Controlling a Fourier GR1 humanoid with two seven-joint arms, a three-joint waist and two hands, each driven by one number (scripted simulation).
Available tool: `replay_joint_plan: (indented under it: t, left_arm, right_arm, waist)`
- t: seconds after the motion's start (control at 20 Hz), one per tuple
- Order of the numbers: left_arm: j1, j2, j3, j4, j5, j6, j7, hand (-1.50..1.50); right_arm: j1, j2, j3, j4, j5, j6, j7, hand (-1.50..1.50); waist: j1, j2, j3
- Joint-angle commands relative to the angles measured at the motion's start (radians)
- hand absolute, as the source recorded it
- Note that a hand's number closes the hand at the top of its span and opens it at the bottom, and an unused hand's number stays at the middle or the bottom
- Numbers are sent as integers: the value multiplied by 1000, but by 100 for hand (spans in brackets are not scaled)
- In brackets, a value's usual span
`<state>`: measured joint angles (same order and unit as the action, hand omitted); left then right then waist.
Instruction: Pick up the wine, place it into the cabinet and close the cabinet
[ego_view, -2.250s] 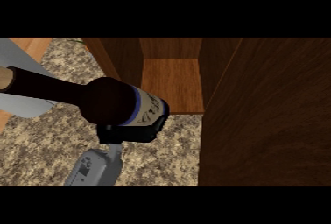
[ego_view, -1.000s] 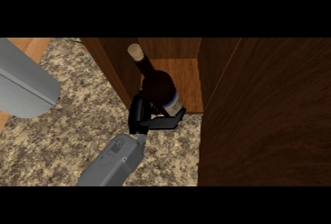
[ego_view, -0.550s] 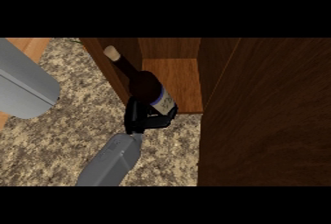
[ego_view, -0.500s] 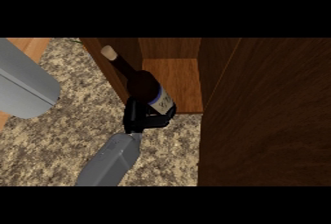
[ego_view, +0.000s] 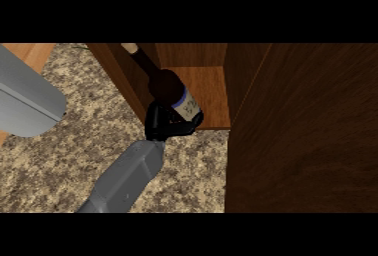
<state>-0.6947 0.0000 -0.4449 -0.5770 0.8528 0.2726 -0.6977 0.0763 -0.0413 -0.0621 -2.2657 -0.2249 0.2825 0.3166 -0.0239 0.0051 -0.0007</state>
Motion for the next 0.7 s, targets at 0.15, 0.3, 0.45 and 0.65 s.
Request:
replay_joint_plan:
  t: [0.15, 0.3, 0.45, 0.65]
  left_arm:
    - [-121, 0, -31, 66, 98, 8, 30, 150]
    - [-154, 0, 29, 191, 109, -93, -14, 150]
    - [-222, 0, 0, 173, 148, -16, 10, 150]
    - [-235, 0, 10, 170, 160, -4, 53, 150]
  right_arm:
    - [15, -6, -15, 25, -19, 23, -28, -150]
    - [24, -1, 2, -19, -11, 9, -2, -150]
    - [18, 11, 50, -35, 32, 0, 12, -150]
    - [46, 32, 79, -39, 70, -2, -10, -150]
  waist:
    - [-5, 0, 0]
    - [-10, 3, 0]
    - [-19, 3, 0]
    - [-5, 0, 0]
